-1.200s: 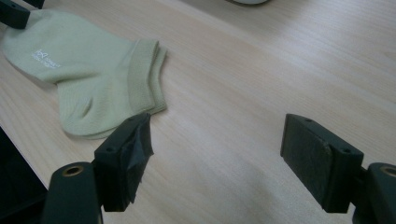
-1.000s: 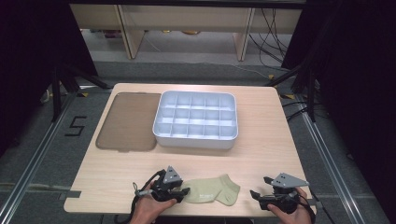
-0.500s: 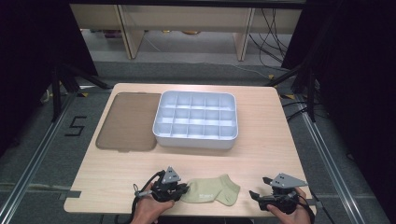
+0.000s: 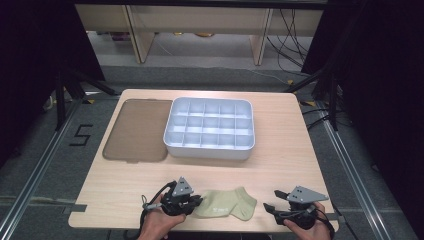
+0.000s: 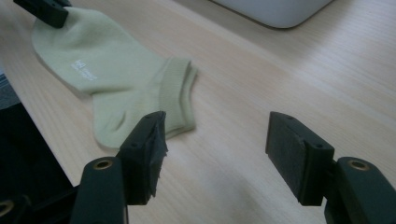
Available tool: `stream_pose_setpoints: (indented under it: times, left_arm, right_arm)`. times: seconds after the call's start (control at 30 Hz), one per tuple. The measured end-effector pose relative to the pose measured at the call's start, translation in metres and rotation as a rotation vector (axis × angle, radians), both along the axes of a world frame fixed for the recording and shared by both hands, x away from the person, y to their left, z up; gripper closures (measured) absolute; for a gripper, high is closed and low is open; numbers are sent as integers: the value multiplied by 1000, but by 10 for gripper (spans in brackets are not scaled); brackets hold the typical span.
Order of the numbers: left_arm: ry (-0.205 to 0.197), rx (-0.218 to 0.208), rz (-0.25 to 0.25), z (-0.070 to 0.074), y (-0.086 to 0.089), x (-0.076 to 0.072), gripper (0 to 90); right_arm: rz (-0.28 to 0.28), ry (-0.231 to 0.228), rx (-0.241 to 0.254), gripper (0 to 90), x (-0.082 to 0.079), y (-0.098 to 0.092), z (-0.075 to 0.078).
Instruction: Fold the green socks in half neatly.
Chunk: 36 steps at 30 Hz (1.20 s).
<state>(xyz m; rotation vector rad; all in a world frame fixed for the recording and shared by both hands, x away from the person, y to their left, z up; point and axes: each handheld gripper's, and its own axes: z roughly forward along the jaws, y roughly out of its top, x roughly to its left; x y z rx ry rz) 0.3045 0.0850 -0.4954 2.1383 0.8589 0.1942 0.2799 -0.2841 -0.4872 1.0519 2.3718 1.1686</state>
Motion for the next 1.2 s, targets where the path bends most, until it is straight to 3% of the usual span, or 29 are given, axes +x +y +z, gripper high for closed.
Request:
stream_pose_setpoints:
  times: [0.07, 0.1, 0.13, 0.17, 0.27, 0.3, 0.33, 0.4, 0.43, 0.57, 0.63, 0.83, 1.2]
  left_arm:
    - [-1, 8, -16, 3, 1, -1, 834]
    - [-2, -1, -18, 3, 1, 0, 834]
    - [-5, 1, -19, 4, 1, 0, 834]
    - [-3, 0, -16, 5, 1, 0, 834]
    - [3, -15, -7, 7, 1, -1, 834]
    - [4, -17, -6, 7, 1, -1, 834]
    - [0, 3, -9, 9, 2, 0, 834]
    - [-1, 6, -29, 12, 4, 0, 834]
    - [6, -8, -11, 11, 3, -1, 835]
    - [12, -2, -5, 12, 8, 2, 834]
    - [10, 4, -11, 12, 12, 3, 834]
    - [15, 17, -4, 12, 13, 3, 833]
    - [16, 15, 0, 13, 14, 5, 832]
  right_arm:
    - [16, -20, -7, 408, 0, 2, 0]
    - [51, -1, 11, 443, 1, 6, 0]
    - [51, -1, 11, 443, 1, 6, 0]
    - [35, -10, 5, 468, -1, 8, 2]
    - [62, -37, 25, 528, 0, 13, 6]
    - [69, -66, 19, 568, 1, 14, 8]
    - [69, -66, 19, 568, 1, 14, 8]
    - [81, -73, 41, 613, 2, 19, 10]
    - [97, -69, 63, 655, 3, 23, 11]
    - [138, -90, 45, 760, 6, 36, 13]
    - [133, -90, 50, 781, 6, 39, 14]
    - [198, -58, 65, 870, 20, 66, 11]
    - [261, -20, 33, 889, 45, 107, -3]
